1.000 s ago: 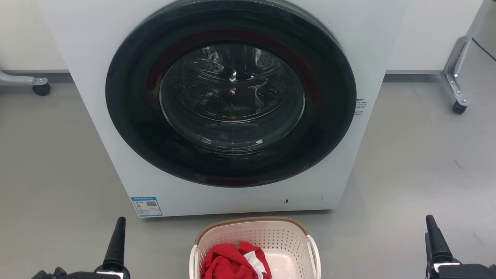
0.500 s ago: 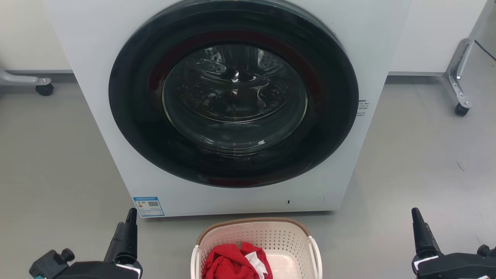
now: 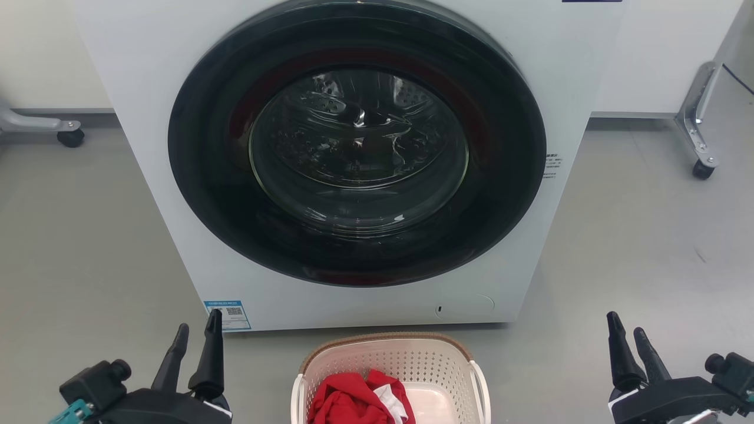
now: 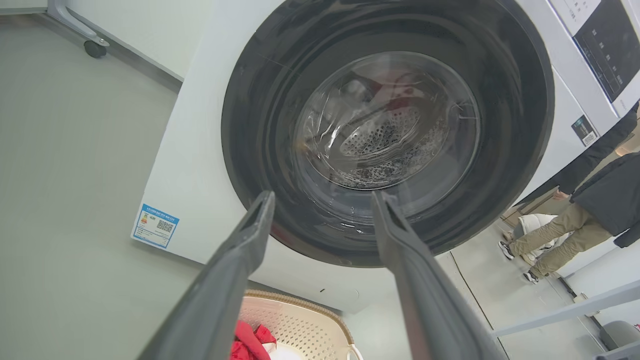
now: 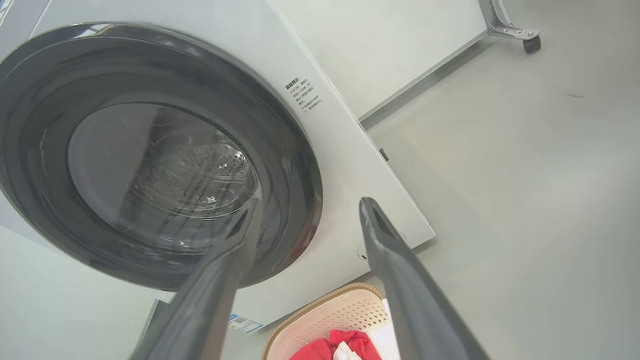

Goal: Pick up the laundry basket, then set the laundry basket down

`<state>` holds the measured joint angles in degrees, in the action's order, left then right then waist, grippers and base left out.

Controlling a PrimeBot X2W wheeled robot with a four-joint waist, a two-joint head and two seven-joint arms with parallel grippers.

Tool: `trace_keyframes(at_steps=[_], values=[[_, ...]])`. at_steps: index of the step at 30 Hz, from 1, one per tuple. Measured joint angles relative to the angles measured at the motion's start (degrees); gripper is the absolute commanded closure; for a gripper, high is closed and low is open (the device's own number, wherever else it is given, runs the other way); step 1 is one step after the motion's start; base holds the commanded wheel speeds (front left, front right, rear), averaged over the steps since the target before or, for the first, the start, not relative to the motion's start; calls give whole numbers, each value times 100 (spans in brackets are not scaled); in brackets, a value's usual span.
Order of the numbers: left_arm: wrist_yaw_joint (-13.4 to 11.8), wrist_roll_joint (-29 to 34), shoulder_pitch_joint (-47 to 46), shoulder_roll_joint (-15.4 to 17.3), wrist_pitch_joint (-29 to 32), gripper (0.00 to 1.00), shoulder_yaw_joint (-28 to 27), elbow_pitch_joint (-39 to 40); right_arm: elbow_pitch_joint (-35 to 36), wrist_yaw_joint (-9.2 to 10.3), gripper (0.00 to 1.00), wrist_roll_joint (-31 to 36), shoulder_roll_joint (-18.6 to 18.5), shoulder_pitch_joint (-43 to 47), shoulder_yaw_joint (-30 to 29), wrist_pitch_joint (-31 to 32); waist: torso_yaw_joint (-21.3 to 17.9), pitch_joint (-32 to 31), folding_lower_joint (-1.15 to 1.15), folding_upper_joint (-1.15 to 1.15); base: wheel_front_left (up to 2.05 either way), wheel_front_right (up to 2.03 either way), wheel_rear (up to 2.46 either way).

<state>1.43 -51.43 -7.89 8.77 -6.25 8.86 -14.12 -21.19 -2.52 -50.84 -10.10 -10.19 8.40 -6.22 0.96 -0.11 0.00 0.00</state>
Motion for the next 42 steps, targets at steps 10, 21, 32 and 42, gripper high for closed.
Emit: trace_keyframes(at_steps=[10, 21, 32, 42], values=[[-198, 829, 0, 88, -197, 0, 268, 46, -83, 114, 0, 798, -132, -102, 313, -201, 15, -19, 0, 0, 0, 0, 0], [-348, 1706, 0, 194, -434, 0, 535, 35, -322, 282, 0, 1646, -269, -189, 666, -413, 51, -25, 0, 0, 0, 0, 0], [-504, 2516, -34, 298, -689, 0, 823, -68, -558, 419, 0, 2543, -368, -325, 993, -672, 65, -27, 0, 0, 0, 0, 0], [-578, 2976, -112, 348, -804, 0, 949, -224, -727, 506, 0, 2980, -449, -374, 1126, -806, 59, -24, 0, 0, 0, 0, 0]])
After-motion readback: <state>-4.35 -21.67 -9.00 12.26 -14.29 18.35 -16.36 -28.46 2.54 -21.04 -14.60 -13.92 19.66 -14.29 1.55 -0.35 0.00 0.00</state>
